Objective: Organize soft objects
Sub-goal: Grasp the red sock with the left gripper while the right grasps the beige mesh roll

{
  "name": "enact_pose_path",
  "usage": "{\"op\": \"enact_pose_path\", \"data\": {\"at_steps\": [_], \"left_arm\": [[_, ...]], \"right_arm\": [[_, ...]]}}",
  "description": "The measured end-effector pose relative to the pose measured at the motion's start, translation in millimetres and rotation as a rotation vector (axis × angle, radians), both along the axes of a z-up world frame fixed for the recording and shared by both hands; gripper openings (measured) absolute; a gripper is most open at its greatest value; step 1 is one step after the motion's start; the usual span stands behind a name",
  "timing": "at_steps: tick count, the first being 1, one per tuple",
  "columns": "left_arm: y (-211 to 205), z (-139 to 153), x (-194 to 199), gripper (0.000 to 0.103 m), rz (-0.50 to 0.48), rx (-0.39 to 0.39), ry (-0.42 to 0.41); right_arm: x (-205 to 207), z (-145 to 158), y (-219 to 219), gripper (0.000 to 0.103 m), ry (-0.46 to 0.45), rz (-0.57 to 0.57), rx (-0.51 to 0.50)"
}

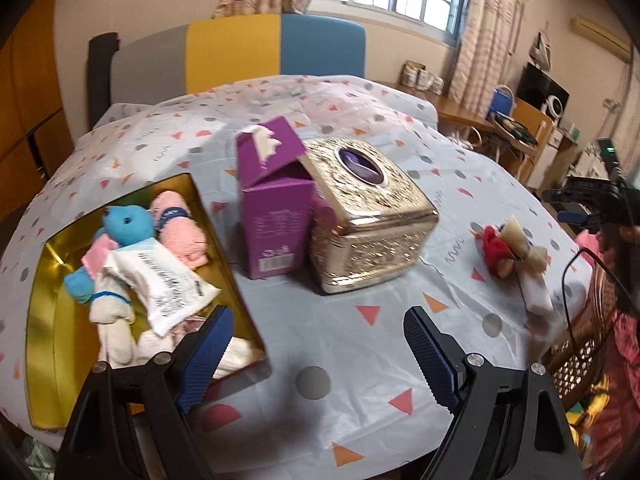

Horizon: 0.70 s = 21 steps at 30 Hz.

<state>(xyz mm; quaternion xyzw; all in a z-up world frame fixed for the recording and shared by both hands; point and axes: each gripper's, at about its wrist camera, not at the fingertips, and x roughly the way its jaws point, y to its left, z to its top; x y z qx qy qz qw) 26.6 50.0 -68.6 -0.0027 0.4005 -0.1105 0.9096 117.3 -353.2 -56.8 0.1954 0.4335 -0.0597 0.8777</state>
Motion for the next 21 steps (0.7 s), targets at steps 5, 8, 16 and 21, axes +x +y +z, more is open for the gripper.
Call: {"op": "enact_pose_path", "data": {"at_steps": [5,8,16,21], "left_arm": [[-10.3,-6.3,2.1,0.087,-0.033,0.012,0.025],[-11.7,-10.5,3.2,0.087,-0.039,0.011,0.041],[-17.9,-17.8,4.8,0.087,-0.072,0.01,0.068],[-27.7,-17.8,6.5,0.087,-0.113,0.017,0.071]], "right_arm": [[10.5,-28.4,-14.2,0.066,0.16,0.028,0.024],[23.2,-34.6,4.8,0.066,0.242,0.173,-0.083],[44.8,-71.4,50.6,0.066,0.444,0.414,-0.391],[49.7,-90.0,54.6,0.048,0.524,0.435,-0.485]]}}
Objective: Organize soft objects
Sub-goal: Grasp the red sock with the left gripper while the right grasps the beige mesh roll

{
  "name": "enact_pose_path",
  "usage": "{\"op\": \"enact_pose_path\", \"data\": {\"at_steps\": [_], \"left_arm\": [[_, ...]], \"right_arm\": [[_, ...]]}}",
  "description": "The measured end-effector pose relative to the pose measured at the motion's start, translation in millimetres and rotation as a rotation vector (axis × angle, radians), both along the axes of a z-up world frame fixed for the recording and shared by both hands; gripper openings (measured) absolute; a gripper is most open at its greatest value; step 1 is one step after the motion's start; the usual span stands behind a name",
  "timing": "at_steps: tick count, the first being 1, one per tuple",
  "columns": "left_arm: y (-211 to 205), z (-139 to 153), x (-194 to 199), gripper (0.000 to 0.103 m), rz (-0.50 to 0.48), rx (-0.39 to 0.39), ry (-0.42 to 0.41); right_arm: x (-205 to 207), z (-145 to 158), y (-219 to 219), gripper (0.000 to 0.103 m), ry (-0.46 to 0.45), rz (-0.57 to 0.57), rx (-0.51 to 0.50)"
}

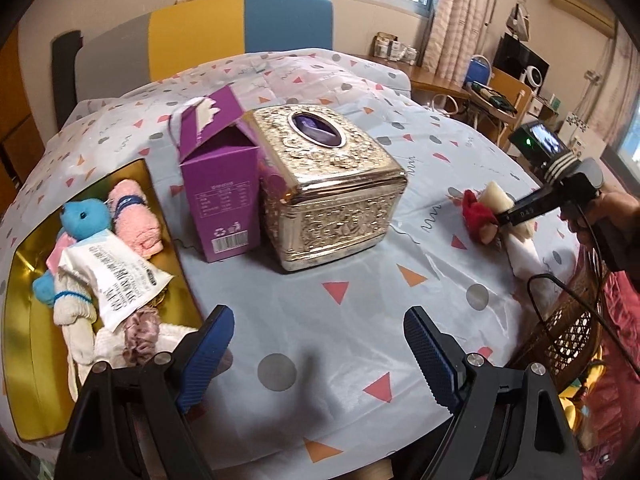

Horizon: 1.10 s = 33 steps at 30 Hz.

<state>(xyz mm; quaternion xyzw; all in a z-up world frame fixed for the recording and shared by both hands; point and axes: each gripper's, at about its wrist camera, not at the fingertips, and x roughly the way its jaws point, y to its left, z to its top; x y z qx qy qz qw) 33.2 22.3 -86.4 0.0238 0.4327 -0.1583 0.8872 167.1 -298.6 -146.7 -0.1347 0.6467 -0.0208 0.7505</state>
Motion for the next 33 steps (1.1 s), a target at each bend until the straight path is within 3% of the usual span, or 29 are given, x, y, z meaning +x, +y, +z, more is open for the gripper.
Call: {"op": "enact_pose_path", "data": {"at_steps": [5,12,15,19,24,29,33], "left_arm": [[-20.2,3.1,4.7,0.087,-0.067,0.014,-0.007],[-77.5,8.2,28.6,0.085,-0.184,0.027,-0.008],[-107.5,1.3,47.5,0.083,-0.237,0.015,0.029],[-148.4,-14.7,71.9,0.07,-0.292,0.0,0.112],[-197.4,-31.1,99.7,0.06,-0.346,-0.025,0.18],[-232.4,-38.8,118.7,0.059,-0.379,-0.064,0.229],[-259.6,-48.4,129.3,0.061,-0.391,-0.032,0.247]], "right_arm": [[-10.5,27.8,-4.9,0.047,-0.125,-0.008,0.07],[-31.1,68.5,-50.8,0.048,-0.42,-0.202,0.314],[-41.3,72.7,-68.5,0.048,-0.464,-0.26,0.416],[-49.0,68.7,-88.6,0.048,-0.515,-0.35,0.594],[-49.1,69.3,-85.2,0.048,-0.526,-0.36,0.62],[-48.9,67.5,-90.9,0.048,-0.542,-0.374,0.642],[-51.0,65.6,-99.7,0.048,-0.563,-0.403,0.663]]}}
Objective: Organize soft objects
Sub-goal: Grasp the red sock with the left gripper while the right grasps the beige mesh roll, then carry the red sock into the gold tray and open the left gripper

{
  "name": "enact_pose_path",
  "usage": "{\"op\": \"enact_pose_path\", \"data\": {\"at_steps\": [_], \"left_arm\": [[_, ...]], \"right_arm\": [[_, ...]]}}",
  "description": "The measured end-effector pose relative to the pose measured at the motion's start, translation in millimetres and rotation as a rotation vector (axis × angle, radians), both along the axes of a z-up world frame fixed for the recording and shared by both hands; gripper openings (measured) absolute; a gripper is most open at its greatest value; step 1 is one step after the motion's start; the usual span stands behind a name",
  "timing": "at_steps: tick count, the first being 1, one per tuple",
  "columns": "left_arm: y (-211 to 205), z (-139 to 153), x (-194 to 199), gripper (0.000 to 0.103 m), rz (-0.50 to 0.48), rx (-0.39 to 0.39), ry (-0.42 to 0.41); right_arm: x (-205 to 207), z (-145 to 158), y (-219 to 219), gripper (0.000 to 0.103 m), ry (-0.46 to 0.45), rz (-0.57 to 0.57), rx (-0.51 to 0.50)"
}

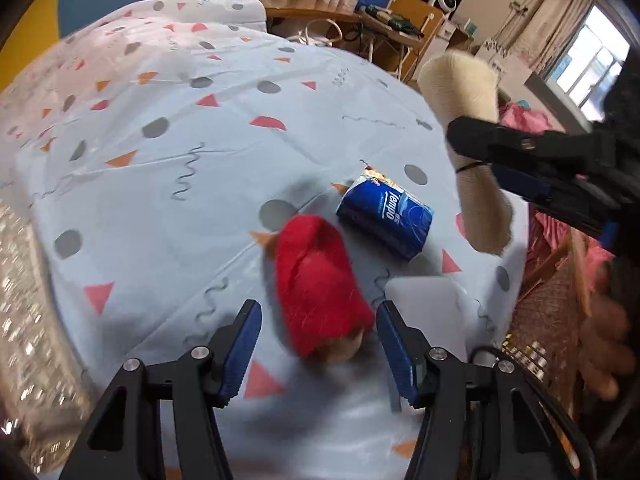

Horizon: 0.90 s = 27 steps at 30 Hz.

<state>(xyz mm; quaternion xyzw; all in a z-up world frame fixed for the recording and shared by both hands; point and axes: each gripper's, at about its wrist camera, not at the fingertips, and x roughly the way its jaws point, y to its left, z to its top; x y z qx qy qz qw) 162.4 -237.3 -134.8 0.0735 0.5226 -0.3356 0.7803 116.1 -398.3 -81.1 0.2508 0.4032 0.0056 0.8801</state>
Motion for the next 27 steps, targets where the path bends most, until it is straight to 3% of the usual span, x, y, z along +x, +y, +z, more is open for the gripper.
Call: {"op": "enact_pose_path", "data": {"at_steps": [3,5,6,7,12,17,27], "left_arm": [[-17.1,-12.0,6.8,0.06,-0.024,0.045,0.005],[-25.2,-21.2,10.6,0.04,-0.038,0.072,0.013],[-26.3,-21.2,11.7,0.037,-0.039,0.068,0.003],[-25.5,-19.1,14.0,0.027,-0.032,0.049,-0.003],[-2.4,-7.1,37.6,0.025,0.055,0.008,0.012],[43.4,28.1,67.1,0.025,0.19,-0.031,-0.034],[158.9,119.5,89.6,0.025,0.481,-0.123,-0.229]], "right_arm": [[0.7,0.2,0.0,0.048,0.002,0.001,0.003],[1.4,0.3,0.5,0.048,0.004,0.004,0.002],[1.5,0.4,0.4,0.048,0.003,0.005,0.004],[1.4,0.3,0.3,0.048,0.003,0.005,0.004],[1.5,-0.3,0.5,0.048,0.005,0.009,0.003],[3.2,-1.3,3.5,0.048,0.019,0.016,-0.008],[5.9,-2.7,8.6,0.048,0.046,0.027,-0.027]]}}
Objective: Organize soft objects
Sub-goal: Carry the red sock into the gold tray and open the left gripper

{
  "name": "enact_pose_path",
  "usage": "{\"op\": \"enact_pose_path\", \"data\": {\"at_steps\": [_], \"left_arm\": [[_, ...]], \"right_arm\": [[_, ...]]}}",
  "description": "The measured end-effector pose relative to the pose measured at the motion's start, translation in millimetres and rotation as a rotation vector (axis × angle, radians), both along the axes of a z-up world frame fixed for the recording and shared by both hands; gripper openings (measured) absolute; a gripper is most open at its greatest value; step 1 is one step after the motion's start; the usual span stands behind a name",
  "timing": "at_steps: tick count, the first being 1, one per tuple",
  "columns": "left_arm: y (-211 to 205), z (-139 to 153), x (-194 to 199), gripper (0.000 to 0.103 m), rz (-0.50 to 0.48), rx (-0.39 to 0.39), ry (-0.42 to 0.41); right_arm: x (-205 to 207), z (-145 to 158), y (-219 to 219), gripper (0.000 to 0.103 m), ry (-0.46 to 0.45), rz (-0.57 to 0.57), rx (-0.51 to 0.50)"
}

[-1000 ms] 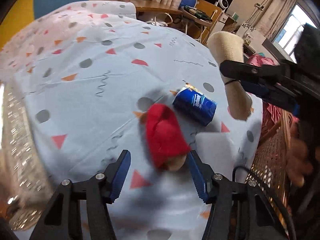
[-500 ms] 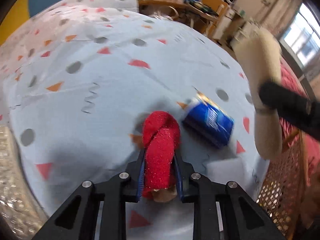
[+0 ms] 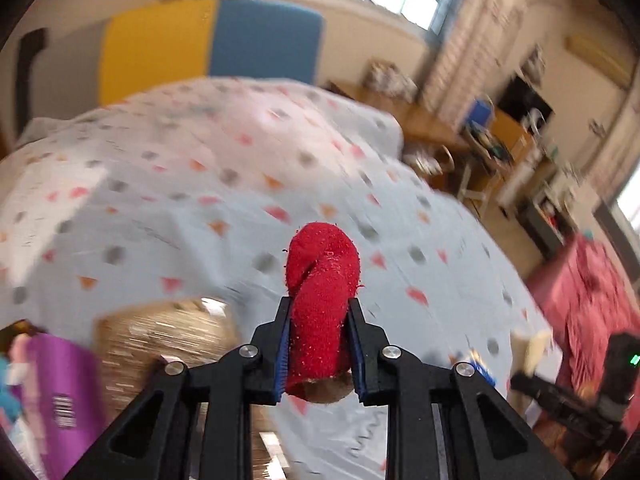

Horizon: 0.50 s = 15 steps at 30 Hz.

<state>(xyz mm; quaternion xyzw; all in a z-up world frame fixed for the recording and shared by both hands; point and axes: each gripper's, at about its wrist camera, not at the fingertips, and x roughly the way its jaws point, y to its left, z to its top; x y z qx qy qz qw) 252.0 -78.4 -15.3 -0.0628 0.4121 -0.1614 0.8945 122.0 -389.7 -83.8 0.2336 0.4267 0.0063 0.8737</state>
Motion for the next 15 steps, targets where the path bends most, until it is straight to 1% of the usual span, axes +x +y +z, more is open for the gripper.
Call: {"op": "enact_pose_path", "data": {"at_steps": [3,4,7,8,10,11,15], "left_arm": [[34.7,14.8,-6.3,0.025,0.081,-0.01,-0.051],[52.1,21.4,-10.9,0.025,0.113,-0.014,-0.074],[92.4,29.9,-22.6,0.025,0.189,-0.027,-0.109],[111.9,32.0,-29.2,0.025,0.226,-0.033,-0.12],[133.2,31.6,-39.5,0.025,0.264,-0.034,-0.132],[150.6,29.4,-47.3,0.025,0.296,-0.036,-0.133],[197.0,15.6,-75.8,0.025,0.368,-0.049,-0.113]], "right_arm": [[1.4,-0.8,1.4,0.048,0.011,0.005,-0.009],[1.2,-1.1,2.1,0.048,0.013,0.007,-0.011],[2.5,-1.8,4.8,0.048,0.027,0.014,-0.023],[3.0,-1.9,6.1,0.048,0.031,0.016,-0.028],[4.3,-2.5,8.1,0.048,0.039,0.021,-0.036],[5.0,-2.9,9.5,0.048,0.047,0.024,-0.044],[8.0,-4.3,14.6,0.048,0.072,0.035,-0.075]]}}
